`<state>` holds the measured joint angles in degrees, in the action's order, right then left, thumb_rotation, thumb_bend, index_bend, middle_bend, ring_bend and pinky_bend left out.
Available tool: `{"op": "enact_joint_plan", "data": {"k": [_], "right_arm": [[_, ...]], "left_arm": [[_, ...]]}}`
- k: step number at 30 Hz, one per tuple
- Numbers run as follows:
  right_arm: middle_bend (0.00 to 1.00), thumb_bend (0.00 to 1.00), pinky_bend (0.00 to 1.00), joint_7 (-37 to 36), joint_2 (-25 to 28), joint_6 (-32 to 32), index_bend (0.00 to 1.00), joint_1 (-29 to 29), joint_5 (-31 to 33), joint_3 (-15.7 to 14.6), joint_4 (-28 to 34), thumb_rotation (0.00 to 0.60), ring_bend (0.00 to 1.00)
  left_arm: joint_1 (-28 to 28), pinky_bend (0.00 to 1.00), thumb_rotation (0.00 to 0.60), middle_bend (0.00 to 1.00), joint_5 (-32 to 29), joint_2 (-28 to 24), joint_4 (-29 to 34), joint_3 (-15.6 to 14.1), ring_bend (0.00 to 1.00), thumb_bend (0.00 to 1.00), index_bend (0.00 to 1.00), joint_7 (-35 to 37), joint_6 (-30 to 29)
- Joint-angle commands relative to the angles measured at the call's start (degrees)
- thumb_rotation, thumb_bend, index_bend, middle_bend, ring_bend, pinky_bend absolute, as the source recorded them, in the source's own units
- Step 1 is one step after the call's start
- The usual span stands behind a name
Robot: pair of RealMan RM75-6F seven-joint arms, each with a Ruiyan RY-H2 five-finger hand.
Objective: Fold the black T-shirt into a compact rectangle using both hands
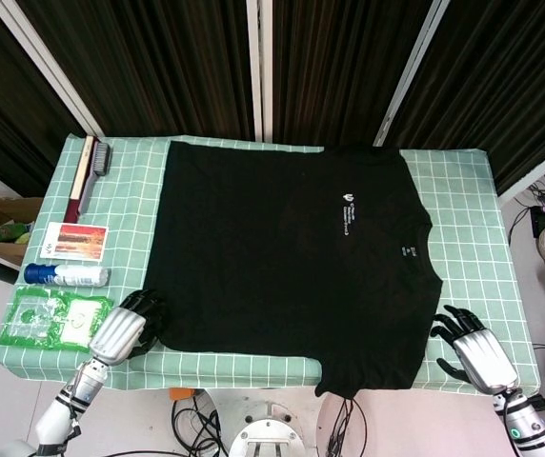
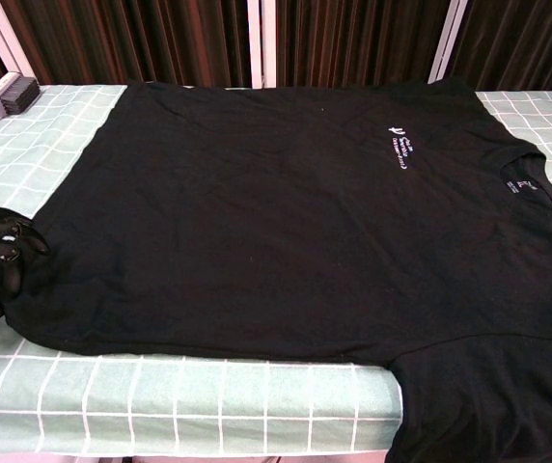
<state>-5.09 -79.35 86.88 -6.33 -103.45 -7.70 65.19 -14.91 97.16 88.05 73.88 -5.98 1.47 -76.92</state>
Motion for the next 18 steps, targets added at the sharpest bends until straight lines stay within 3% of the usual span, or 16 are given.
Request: {"op": "enact_joint_plan", "data": {"k": [1, 12, 15, 18], "right_arm": [[0.3, 0.14, 0.22, 0.06, -3.47, -1.01, 0.45, -0.1, -0.87, -0.8, -4.83, 0.6, 0.13], [0.3, 0.26, 0.21, -5.48, -9.69, -0.09, 0.45, -2.25, -0.64, 0.7, -13.84, 0.6, 0.13], [0.32, 0.39, 0.21, -6.55, -11.27, -0.95, 0.54, -3.12, -0.78, 0.5, -15.21, 0.6, 0.14], [0.38, 0.53, 0.22, -8.46, -12.55, -0.59, 0.7, -3.56, -1.14, 0.14, -15.98, 0.6, 0.17]], "left_arm": [[0.12, 0.18, 0.6, 0.27, -0.17, -0.07, 0.05, -0.04, 0.14, 0.44, 0.61, 0.08, -0.11], [0.41, 0.18, 0.6, 0.27, -0.84, 0.88, -1.12, 0.34, 0.14, 0.44, 0.61, 2.52, -0.95], [0.46, 0.18, 0.6, 0.27, -0.8, 1.38, -1.83, 0.31, 0.14, 0.45, 0.61, 4.31, -1.28], [0.63, 0.18, 0.6, 0.27, -1.16, 1.71, -2.54, 0.3, 0.14, 0.46, 0.61, 6.78, -1.47]]}}
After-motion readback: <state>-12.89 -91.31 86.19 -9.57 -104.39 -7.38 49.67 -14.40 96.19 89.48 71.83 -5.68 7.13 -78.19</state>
